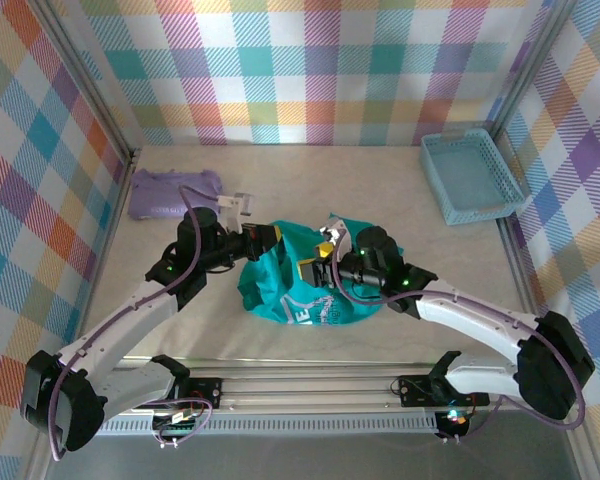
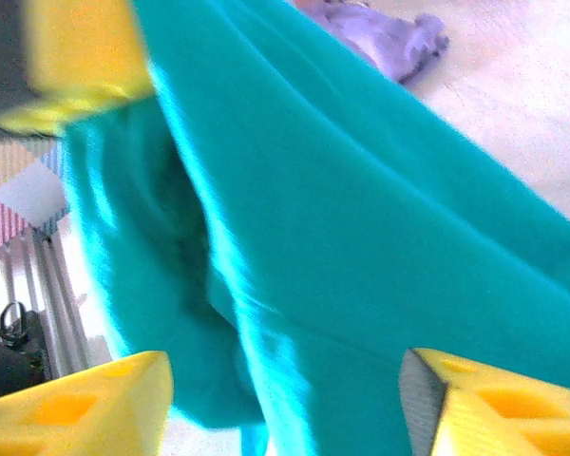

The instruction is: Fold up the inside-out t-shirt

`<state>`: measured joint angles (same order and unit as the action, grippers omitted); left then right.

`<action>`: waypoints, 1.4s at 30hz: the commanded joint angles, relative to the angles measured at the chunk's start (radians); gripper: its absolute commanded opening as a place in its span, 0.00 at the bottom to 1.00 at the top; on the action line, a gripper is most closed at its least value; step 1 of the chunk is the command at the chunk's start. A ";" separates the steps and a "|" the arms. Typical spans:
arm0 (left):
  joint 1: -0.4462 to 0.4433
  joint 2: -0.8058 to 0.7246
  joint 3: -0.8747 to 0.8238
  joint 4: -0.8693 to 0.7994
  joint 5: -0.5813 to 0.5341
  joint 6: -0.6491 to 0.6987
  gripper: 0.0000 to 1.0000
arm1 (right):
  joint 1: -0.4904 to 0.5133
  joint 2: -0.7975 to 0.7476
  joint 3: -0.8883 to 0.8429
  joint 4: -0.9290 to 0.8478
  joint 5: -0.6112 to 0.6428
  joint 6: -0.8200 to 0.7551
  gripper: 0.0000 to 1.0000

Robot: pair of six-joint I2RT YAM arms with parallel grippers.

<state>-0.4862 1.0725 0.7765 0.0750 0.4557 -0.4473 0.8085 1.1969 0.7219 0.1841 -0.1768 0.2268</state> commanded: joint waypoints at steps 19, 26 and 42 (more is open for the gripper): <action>-0.018 -0.065 0.040 -0.200 -0.180 0.097 0.00 | -0.065 0.077 0.145 -0.145 -0.220 -0.110 0.00; -0.026 0.033 0.099 -0.345 -0.362 0.145 0.31 | -0.198 0.057 0.069 0.126 -0.611 0.104 0.00; -0.161 -0.160 0.052 -0.435 -0.184 0.054 0.46 | -0.209 0.135 0.102 0.094 -0.484 0.151 0.00</action>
<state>-0.6178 0.9035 0.8490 -0.3737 0.1032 -0.3504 0.6048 1.3273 0.8001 0.2462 -0.6762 0.3603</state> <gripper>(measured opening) 0.486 0.041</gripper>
